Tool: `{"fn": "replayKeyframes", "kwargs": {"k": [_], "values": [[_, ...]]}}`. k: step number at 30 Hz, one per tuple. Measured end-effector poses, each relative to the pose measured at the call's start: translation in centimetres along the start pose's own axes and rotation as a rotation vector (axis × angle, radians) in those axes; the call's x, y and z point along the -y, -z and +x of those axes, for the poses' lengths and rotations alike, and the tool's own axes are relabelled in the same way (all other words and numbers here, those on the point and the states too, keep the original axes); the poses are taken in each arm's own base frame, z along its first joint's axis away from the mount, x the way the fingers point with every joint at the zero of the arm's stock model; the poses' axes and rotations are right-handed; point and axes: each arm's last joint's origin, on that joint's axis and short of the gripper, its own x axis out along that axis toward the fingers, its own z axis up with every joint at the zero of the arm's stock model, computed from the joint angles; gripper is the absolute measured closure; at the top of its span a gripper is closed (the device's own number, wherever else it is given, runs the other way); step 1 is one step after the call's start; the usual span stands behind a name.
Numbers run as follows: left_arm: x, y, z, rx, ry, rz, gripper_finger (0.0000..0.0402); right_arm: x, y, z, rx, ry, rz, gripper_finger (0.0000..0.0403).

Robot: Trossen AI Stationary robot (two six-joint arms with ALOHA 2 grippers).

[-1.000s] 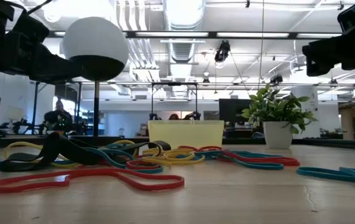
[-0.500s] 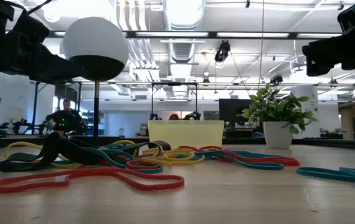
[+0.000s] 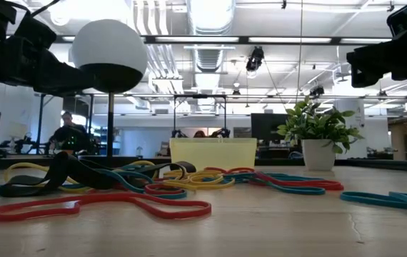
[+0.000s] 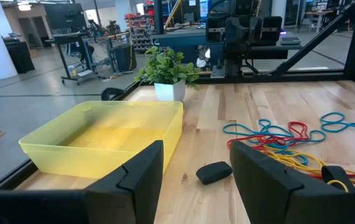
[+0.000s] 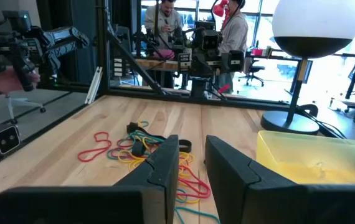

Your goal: Pick and place rubber bands into bin

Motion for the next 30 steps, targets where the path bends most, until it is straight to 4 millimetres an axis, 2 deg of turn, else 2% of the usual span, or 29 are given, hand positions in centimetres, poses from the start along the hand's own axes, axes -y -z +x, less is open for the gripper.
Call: {"fn": "replayKeyframes", "kwargs": {"k": [5,11,15,17,26,30], "values": [[-0.1,-0.7,0.0,0.071,-0.011,-0.012,0.023,0.0,-0.5,0.0,0.049,0.002,-0.023,0.0335],[-0.2,-2.3,-0.3,0.239,-0.013,-0.128,0.023,0.0,-2.1,-0.2,0.223,-0.021,0.219,0.0335],[-0.4,-2.7,-0.4,0.279,-0.022,-0.307,0.023,0.0,-3.0,-0.5,0.315,-0.039,0.271,0.0335],[-0.5,-2.7,-0.4,0.283,-0.055,-0.35,0.023,0.1,-3.0,-0.5,0.315,-0.029,0.275,0.0335],[-0.6,-2.6,-0.4,0.281,-0.096,-0.34,0.023,0.3,-1.9,0.3,0.19,0.04,0.298,0.0335],[-0.7,-2.5,-0.3,0.256,-0.162,-0.232,0.023,0.4,-1.2,1.0,0.112,0.085,0.299,0.0335]]}}
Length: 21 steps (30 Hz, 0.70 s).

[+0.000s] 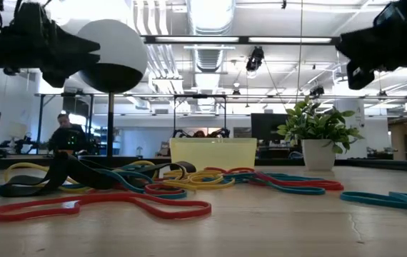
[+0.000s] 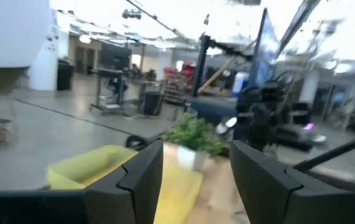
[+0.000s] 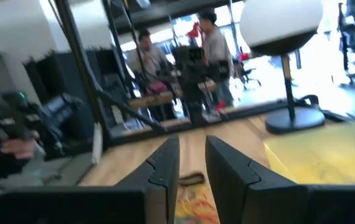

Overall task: Pick and place rubber bands into bin
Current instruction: Put the black rubber band into the yellow bin

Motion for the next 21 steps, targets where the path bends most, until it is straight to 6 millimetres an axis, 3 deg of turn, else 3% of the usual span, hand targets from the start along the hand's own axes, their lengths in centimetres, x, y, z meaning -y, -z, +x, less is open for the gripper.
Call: {"fn": "replayKeyframes", "kwargs": {"k": [5,12,21], "values": [[0.0,0.5,0.1,-0.049,-0.002,0.037,0.023,0.3,1.0,0.7,-0.103,0.034,-0.081,0.0335],[0.1,1.1,0.4,-0.105,-0.006,0.087,0.023,0.6,1.9,1.2,-0.187,0.057,-0.056,0.0335],[0.5,2.6,1.1,-0.235,0.056,0.102,0.023,0.3,1.3,1.9,-0.105,0.029,-0.011,0.0335]]}}
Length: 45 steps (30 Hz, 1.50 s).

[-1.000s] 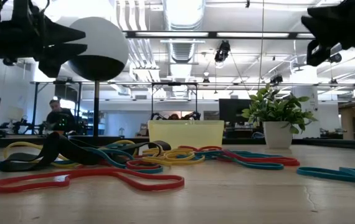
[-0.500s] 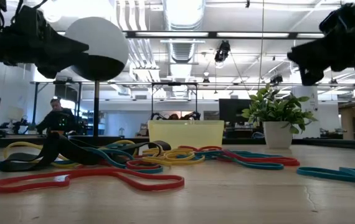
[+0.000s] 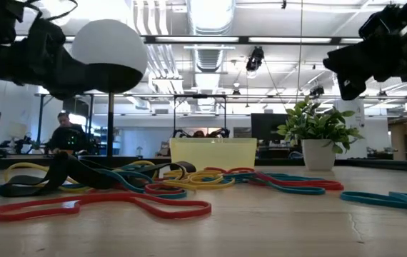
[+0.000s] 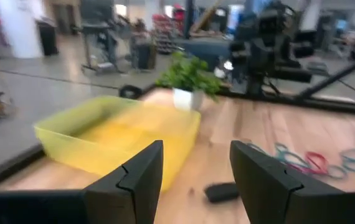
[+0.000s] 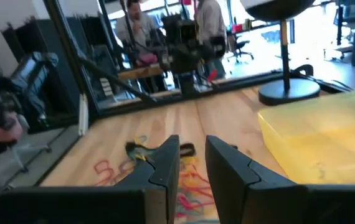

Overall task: Pick and place rubber bands into bin
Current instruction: Put the black rubber band into the yellow bin

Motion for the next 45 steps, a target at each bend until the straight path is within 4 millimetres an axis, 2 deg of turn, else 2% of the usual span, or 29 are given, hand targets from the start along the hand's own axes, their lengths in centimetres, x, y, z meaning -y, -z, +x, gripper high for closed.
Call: {"fn": "replayKeyframes", "kwargs": {"k": [5,8,11,15,19,25,30,35,45], "values": [[0.3,1.2,1.0,-0.102,0.002,-0.09,0.023,0.1,0.5,0.3,-0.049,0.008,-0.002,0.0335],[0.9,1.9,1.6,-0.172,0.123,-0.078,0.023,0.2,0.9,0.5,-0.084,0.016,-0.01,0.0335],[1.6,2.2,2.5,-0.232,0.248,0.009,0.023,0.3,1.2,0.7,-0.112,0.018,-0.048,0.0335],[2.7,0.8,5.1,-0.211,0.273,0.141,0.023,0.3,1.3,0.8,-0.121,-0.006,-0.133,0.0335],[4.0,-0.4,8.6,-0.219,0.266,0.312,0.023,0.2,1.1,0.8,-0.103,-0.017,-0.224,0.0335],[5.7,0.4,13.5,-0.348,0.198,0.538,0.023,0.1,1.2,0.8,-0.105,-0.046,-0.307,0.0335],[7.3,0.7,16.2,-0.384,0.101,0.636,0.023,0.1,1.2,0.8,-0.104,-0.067,-0.372,0.0335],[8.4,0.5,17.1,-0.431,0.075,0.677,0.023,0.1,1.2,0.8,-0.105,-0.069,-0.407,0.0335],[9.3,0.0,16.8,-0.585,0.0,0.798,0.0231,0.1,1.2,0.7,-0.106,-0.079,-0.433,0.0335]]}}
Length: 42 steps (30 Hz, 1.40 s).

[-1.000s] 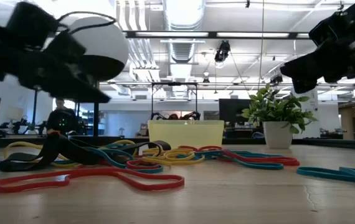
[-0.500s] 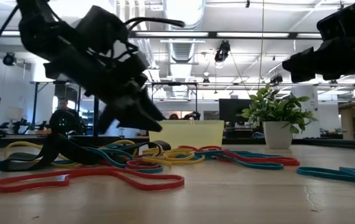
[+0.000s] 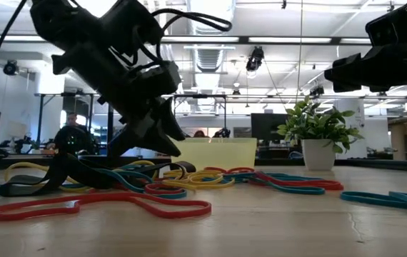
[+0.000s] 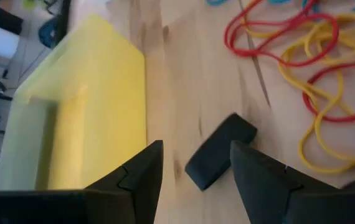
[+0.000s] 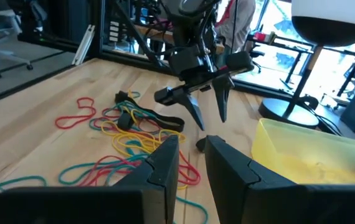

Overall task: Pick and place rubber bands into bin
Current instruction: Put the black rubber band into the yellow bin

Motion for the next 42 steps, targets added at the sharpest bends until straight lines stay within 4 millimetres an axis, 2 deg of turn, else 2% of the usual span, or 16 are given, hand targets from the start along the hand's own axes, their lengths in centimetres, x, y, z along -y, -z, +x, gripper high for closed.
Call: {"fn": "replayKeyframes", "kwargs": {"k": [5,12,26,42], "values": [[-0.3,-0.7,-0.1,-0.04,0.072,0.034,0.0231,0.0,0.0,0.0,0.002,0.001,0.003,0.0335],[-1.6,-1.7,0.0,-0.071,0.118,0.035,0.0231,0.0,0.0,0.0,0.004,0.001,0.033,0.0335],[-0.2,-1.1,1.5,-0.123,0.142,0.144,0.0231,0.0,-0.1,0.0,0.005,0.002,0.037,0.0335],[-0.3,-1.4,2.0,-0.135,0.124,0.143,0.0231,0.0,-0.1,0.0,0.005,0.002,0.038,0.0335]]}}
